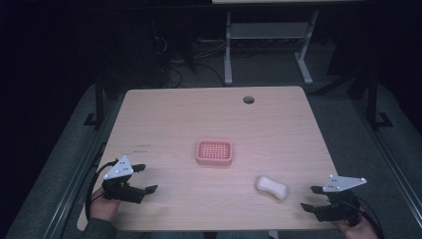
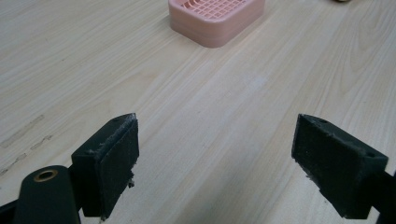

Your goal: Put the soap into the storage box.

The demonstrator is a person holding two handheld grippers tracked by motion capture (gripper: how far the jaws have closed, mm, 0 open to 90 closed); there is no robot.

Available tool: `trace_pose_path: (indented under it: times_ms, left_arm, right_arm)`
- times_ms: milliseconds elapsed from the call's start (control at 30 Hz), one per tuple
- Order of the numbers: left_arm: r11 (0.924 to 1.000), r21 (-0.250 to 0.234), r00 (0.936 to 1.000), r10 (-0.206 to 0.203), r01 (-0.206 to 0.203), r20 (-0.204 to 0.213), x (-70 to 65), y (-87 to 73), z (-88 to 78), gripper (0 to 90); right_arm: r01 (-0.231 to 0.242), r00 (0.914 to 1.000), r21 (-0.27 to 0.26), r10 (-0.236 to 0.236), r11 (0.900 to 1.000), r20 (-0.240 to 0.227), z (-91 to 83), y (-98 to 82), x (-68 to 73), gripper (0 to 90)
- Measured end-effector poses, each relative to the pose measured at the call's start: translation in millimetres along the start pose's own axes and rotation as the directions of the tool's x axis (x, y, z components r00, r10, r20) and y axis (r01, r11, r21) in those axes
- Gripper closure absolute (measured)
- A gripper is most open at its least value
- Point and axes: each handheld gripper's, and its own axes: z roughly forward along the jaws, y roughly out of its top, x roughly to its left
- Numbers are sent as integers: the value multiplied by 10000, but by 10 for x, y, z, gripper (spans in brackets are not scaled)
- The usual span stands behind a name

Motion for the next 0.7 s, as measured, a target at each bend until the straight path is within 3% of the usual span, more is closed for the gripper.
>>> trace_pose_path:
  times_ms: [700]
  left_arm:
    - [10000, -18, 10000, -57, 57, -42, 8, -8, -8, 148]
  right_arm:
    - [917, 9956, 398, -909, 9950, -217, 97, 288, 84, 278]
